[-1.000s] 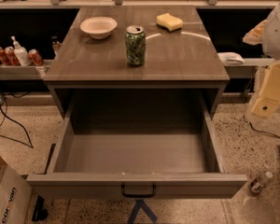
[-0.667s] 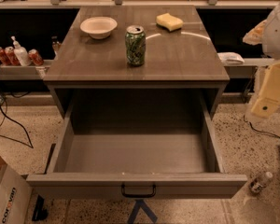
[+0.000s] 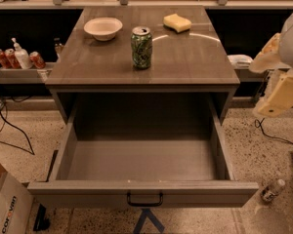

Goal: Close top drawer

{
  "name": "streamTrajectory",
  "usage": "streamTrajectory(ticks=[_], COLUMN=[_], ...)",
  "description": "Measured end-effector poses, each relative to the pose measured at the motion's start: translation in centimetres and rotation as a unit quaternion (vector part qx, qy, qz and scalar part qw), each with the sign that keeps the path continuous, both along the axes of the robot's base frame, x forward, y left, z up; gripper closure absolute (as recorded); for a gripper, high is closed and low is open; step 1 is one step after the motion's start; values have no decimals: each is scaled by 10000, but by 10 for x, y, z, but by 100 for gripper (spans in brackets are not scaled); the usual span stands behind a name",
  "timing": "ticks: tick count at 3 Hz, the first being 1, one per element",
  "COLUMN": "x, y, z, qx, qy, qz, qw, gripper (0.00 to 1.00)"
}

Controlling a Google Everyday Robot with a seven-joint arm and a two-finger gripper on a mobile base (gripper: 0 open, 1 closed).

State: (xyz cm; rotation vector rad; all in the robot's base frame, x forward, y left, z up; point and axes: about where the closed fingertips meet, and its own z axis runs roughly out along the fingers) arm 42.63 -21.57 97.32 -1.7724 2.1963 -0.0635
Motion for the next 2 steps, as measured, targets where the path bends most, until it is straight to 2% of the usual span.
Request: streamTrajectory(ticks=[1,2], x=[-18,-39], y=[4,10], z=[-16,-46], qx=[122,158], qy=[173,356], qz=[394,665], qw=[9990,9970], gripper=[60,84])
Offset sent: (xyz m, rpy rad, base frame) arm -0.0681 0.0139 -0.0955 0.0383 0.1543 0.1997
